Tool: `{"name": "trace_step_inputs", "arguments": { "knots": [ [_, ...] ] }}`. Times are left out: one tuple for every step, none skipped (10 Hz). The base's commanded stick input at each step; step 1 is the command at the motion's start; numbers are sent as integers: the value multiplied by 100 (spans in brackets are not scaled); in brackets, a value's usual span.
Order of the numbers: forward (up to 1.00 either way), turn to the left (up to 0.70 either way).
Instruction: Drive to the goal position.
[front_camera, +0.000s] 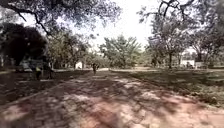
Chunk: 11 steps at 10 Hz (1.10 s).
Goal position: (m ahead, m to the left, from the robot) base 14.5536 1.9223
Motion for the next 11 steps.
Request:
{"name": "trace_step_inputs", "arguments": {
  "knots": [
    [70,0],
    [70,0],
    [70,0],
    [70,0],
    [70,0],
    [70,0],
    [70,0],
    [70,0],
    [70,0],
    [70,0],
    [70,0]
  ]
}}
